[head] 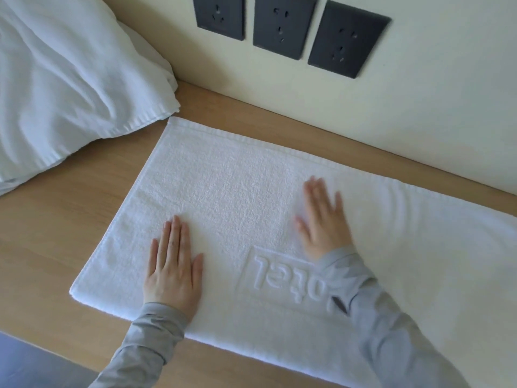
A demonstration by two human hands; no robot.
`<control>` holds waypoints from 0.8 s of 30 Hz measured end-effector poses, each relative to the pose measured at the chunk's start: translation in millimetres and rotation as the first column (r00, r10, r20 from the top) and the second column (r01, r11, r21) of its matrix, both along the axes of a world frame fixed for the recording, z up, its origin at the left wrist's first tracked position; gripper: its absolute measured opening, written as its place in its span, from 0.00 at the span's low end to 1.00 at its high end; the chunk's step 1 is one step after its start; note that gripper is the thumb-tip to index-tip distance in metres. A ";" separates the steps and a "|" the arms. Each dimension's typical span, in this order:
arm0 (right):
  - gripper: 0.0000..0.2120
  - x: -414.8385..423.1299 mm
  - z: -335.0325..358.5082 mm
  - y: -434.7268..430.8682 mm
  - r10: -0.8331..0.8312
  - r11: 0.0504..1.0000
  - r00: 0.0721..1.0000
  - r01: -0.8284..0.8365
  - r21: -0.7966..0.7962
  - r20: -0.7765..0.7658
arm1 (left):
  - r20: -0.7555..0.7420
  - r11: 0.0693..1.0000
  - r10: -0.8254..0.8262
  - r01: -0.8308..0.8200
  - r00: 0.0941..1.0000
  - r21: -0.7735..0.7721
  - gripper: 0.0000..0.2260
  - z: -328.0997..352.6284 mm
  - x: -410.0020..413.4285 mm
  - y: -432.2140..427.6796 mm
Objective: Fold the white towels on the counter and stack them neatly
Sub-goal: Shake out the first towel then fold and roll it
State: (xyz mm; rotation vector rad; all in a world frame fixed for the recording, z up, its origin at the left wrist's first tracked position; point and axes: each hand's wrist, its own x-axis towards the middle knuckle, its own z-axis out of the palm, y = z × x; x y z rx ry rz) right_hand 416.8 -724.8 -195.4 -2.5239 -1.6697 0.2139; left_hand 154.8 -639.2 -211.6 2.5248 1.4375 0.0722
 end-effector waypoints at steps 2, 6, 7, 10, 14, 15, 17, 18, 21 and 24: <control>0.29 -42.1 0.0 -16.3 0.194 0.979 0.981 -0.194 0.053 0.014 | 0.041 1.000 -0.021 0.021 0.999 -0.003 0.30 3.2 3.8 -2.5; 0.30 -86.8 -10.7 -60.6 0.452 0.891 0.890 -0.453 0.011 0.056 | 0.138 0.994 -0.109 0.108 0.984 0.011 0.26 15.0 30.1 -25.0; 0.30 -89.7 -13.2 -70.4 0.479 0.878 0.876 -0.479 -0.021 0.055 | 0.158 0.991 -0.132 0.132 0.979 0.008 0.26 16.8 39.3 -33.1; 0.29 -81.7 -17.3 -89.1 0.519 0.854 0.852 -0.515 -0.073 0.064 | 0.177 0.980 -0.195 0.199 0.965 -0.006 0.25 15.7 62.7 -57.8; 0.26 -53.6 -17.8 -95.4 0.521 0.853 0.850 -0.513 -0.094 0.081 | 0.097 0.966 -0.257 0.258 0.962 0.001 0.25 3.3 69.3 -74.6; 0.26 -45.8 -18.2 -95.6 0.512 0.858 0.855 -0.506 -0.088 0.084 | 0.068 0.964 -0.264 0.265 0.962 0.005 0.26 0.5 68.4 -74.6; 0.27 -29.7 -20.0 -96.5 0.471 0.881 0.879 -0.467 -0.071 0.068 | 0.029 0.964 -0.267 0.267 0.963 0.012 0.27 -3.6 67.0 -73.3; 0.28 -20.7 -20.7 -97.2 0.445 0.895 0.893 -0.441 -0.070 0.065 | 0.019 0.965 -0.263 0.263 0.965 0.012 0.28 -4.5 67.1 -72.8; 0.28 12.5 -20.8 -102.6 0.335 0.942 0.940 -0.330 -0.066 0.072 | 0.003 0.967 -0.253 0.253 0.967 0.015 0.28 -4.9 69.0 -73.4; 0.28 55.4 -19.6 -111.1 0.186 0.982 0.977 -0.180 -0.060 0.103 | -0.015 0.966 -0.257 0.257 0.966 0.025 0.28 -5.5 69.9 -74.2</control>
